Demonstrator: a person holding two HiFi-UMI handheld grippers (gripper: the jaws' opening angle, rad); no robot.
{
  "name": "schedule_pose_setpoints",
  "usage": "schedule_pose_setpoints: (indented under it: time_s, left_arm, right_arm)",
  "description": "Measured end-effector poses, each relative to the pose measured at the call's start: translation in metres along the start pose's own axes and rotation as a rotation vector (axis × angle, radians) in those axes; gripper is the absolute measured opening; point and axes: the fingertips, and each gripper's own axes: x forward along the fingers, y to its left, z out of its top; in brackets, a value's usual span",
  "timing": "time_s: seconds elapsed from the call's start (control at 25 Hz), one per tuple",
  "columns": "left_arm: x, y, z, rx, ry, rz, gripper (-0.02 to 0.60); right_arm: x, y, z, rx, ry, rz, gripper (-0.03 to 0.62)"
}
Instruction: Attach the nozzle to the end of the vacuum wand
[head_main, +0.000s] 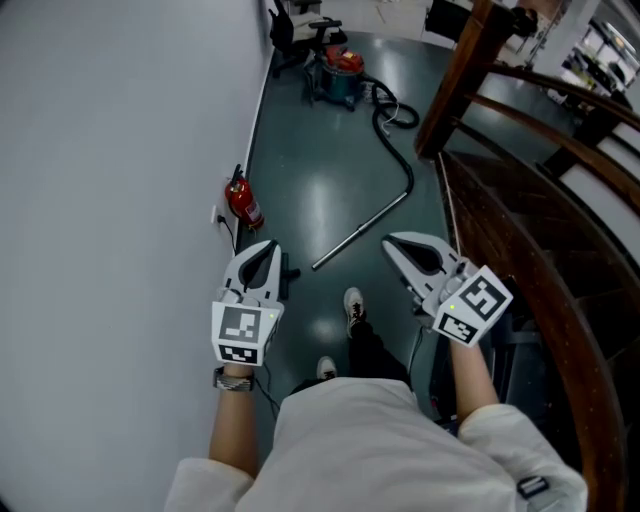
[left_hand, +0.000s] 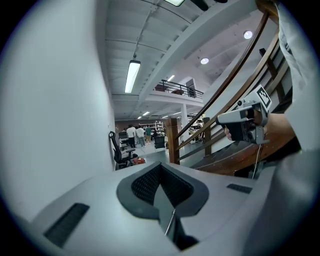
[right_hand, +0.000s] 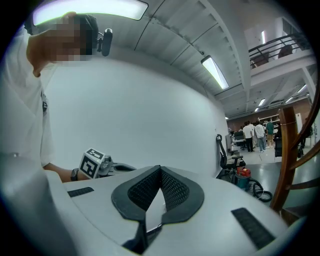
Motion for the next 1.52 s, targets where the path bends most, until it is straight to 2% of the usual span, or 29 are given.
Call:
schedule_pose_setpoints:
  time_s: [0.16,0.6,0.84,1.52]
  left_arm:
    - [0.025,0.017,-0.009,-0.011,0.029,0.033,-0.002]
    - [0.084,0.056,-0.018,-0.049,0.093,0.122,-0.003]
    - [0.106,0.076,-0.030,-0.071,0.131,0.155,-0.002]
    - [0.149,0.121,-0.071,-0.152,0.209,0.258,-0.002]
  right_arm:
    - [0.019,-0.037,0.002,0.022,0.001,-0.004,0.026]
    - [0.081,-0.105,0.007,-0.025,0.053,0.083,0.028]
    - [0.108,-0.131,-0.006,0.008,0.087,0.125,0.028]
    - [0.183,-0.185,-0.046,-0.016,0.201,0.221,0.029]
